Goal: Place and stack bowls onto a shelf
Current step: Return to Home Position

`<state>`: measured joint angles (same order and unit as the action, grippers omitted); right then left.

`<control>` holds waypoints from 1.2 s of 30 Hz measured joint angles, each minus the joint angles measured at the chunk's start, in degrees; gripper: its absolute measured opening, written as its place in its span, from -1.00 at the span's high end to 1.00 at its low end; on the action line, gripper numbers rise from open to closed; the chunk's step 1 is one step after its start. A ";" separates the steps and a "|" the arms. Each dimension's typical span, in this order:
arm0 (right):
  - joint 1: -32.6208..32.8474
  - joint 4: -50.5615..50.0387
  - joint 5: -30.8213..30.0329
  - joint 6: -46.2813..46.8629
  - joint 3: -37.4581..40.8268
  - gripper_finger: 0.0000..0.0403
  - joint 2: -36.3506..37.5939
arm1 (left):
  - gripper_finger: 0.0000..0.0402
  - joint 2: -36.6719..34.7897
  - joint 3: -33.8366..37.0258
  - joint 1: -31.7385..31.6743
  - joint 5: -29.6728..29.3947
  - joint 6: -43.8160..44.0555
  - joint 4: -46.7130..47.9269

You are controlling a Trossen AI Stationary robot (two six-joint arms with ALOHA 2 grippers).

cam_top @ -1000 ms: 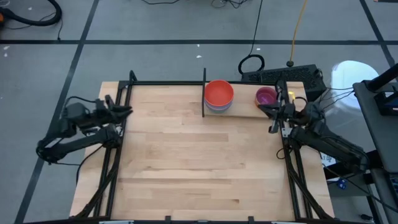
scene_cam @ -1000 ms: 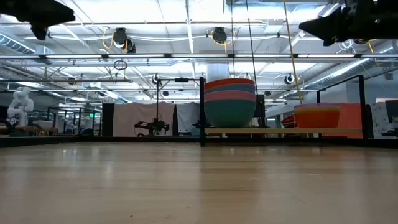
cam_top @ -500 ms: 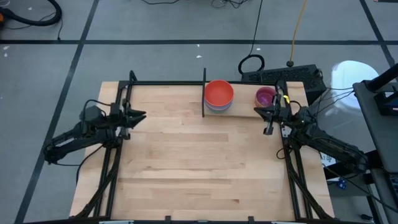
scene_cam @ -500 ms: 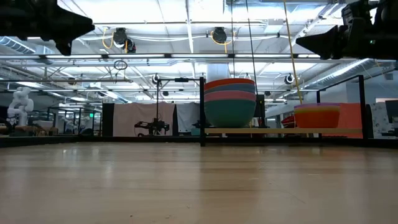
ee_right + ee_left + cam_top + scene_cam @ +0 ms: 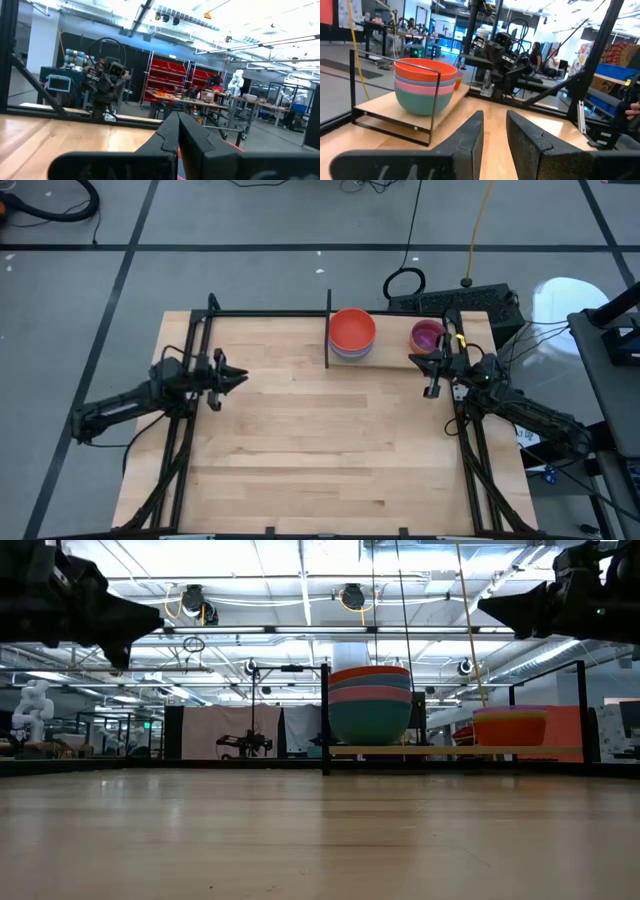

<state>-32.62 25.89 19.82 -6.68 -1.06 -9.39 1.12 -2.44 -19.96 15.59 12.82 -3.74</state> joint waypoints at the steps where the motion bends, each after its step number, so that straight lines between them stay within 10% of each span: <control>1: 0.01 -0.04 -0.01 0.02 0.00 1.00 0.00 | 0.56 0.00 0.90 0.02 -0.02 0.00 -1.15; 36: 0.02 -3.02 -0.14 9.00 0.22 1.00 -0.09 | 0.56 0.37 1.89 0.08 -0.28 -2.16 0.63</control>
<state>-32.60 22.87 19.68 2.32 -0.84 -9.47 1.50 -0.56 -19.88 15.31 10.66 -3.11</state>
